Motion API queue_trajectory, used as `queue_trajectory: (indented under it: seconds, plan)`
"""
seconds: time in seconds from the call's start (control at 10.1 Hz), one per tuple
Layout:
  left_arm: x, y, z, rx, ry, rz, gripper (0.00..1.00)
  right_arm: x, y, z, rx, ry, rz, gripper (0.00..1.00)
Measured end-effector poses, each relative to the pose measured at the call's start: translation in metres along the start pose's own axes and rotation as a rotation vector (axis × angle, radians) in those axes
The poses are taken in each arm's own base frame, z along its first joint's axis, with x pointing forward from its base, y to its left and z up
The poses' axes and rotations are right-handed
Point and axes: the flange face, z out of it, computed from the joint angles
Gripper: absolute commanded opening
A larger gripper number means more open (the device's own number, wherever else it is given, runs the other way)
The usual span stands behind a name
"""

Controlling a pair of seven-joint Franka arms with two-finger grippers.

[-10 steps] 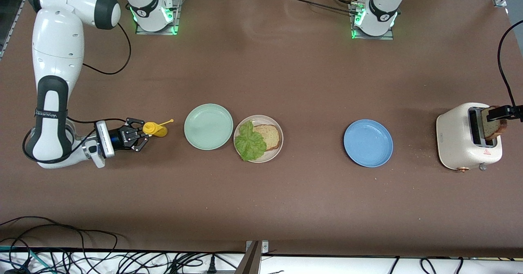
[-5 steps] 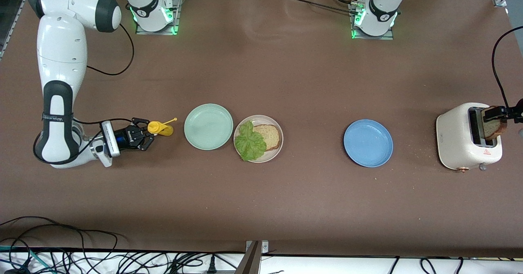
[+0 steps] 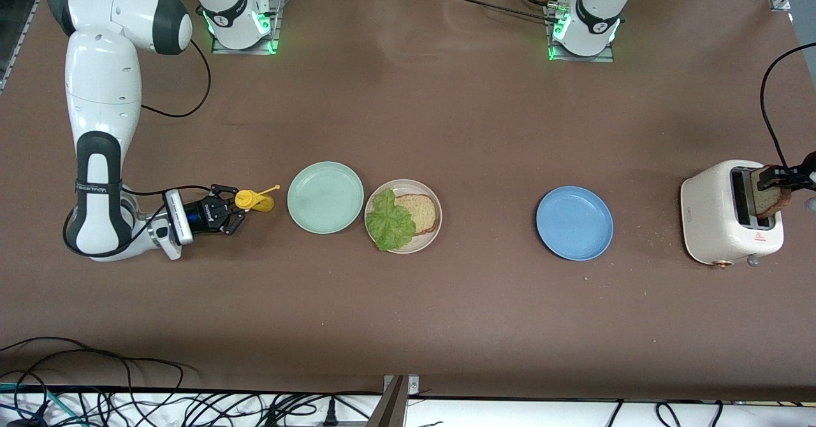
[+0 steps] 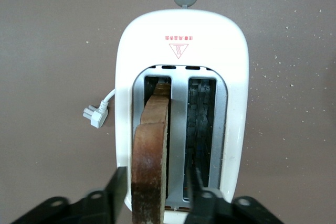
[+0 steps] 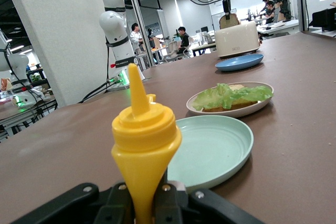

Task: Make sandwich on beige plate with both arms

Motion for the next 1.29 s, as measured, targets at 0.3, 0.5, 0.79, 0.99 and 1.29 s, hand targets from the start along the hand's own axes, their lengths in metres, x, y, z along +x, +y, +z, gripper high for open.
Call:
queue_trajectory:
  seconds: [0.3,0.5,0.79,0.99,1.29]
  plan:
    - [0.001,0.002,-0.001,0.000,0.002,0.016,0.00,-0.002,-0.001,-0.001,-0.002,0.005,-0.002,1.00]
    - [0.003,0.001,-0.008,0.006,0.016,0.035,0.00,-0.004,-0.002,-0.004,-0.009,0.012,-0.005,1.00]
    - [0.009,0.004,-0.032,0.017,0.035,0.066,0.00,-0.004,-0.011,-0.019,-0.014,0.034,-0.002,1.00]
    - [0.022,0.020,-0.076,0.016,0.022,0.099,0.00,-0.004,-0.026,-0.056,-0.052,0.028,0.013,1.00]
    - [0.035,0.057,-0.128,0.016,0.009,0.157,0.00,0.035,-0.046,-0.116,-0.077,-0.072,0.162,1.00]
